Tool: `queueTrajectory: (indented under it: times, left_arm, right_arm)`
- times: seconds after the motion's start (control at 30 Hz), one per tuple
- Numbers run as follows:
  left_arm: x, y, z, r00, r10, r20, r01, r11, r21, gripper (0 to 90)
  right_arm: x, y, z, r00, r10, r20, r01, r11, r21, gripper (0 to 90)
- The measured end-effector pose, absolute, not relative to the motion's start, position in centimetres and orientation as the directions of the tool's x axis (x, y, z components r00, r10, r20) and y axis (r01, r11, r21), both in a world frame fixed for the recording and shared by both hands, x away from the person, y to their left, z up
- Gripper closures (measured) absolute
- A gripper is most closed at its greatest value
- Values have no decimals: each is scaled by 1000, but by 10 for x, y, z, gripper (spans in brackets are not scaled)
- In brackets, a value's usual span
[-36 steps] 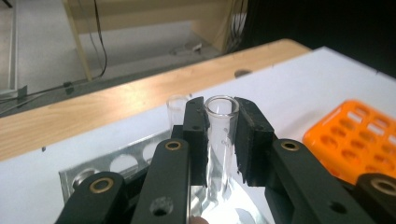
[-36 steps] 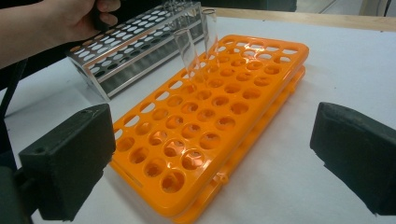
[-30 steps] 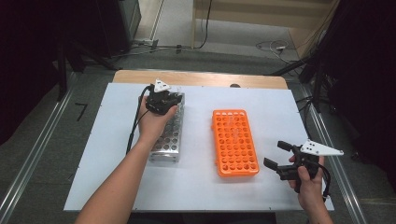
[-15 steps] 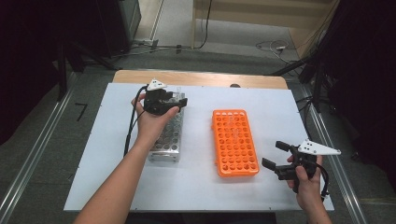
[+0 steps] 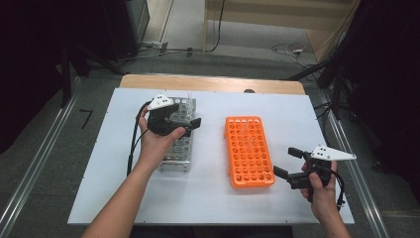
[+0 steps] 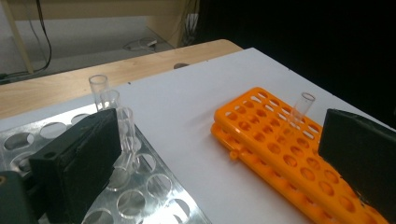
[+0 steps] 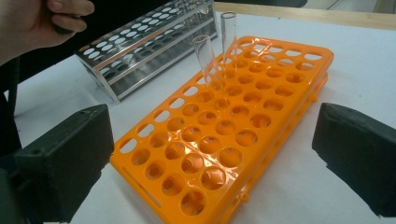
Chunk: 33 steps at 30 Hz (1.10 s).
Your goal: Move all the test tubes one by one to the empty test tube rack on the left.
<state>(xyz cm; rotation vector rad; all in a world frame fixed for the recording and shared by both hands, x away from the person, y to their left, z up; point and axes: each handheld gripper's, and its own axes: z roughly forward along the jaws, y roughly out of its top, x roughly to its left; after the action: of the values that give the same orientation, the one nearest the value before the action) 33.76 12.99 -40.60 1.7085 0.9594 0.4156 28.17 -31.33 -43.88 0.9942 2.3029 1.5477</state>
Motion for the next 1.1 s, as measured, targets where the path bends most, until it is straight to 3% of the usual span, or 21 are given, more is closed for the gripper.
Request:
queueTrajectory:
  times: [0.5,0.67,1.1]
  left_arm:
    - [282,150,-414,619,774,-136,353,-119,928,0]
    - [271,156,-423,613,773,-163,359,-88,929,0]
    - [254,169,-438,608,772,-188,377,-72,923,0]
  right_arm:
    - [298,-282,-415,-769,613,181,413,260,873,0]
    - [310,-268,-410,-780,597,188,425,285,859,0]
    - [345,-250,-433,-772,602,205,487,353,799,0]
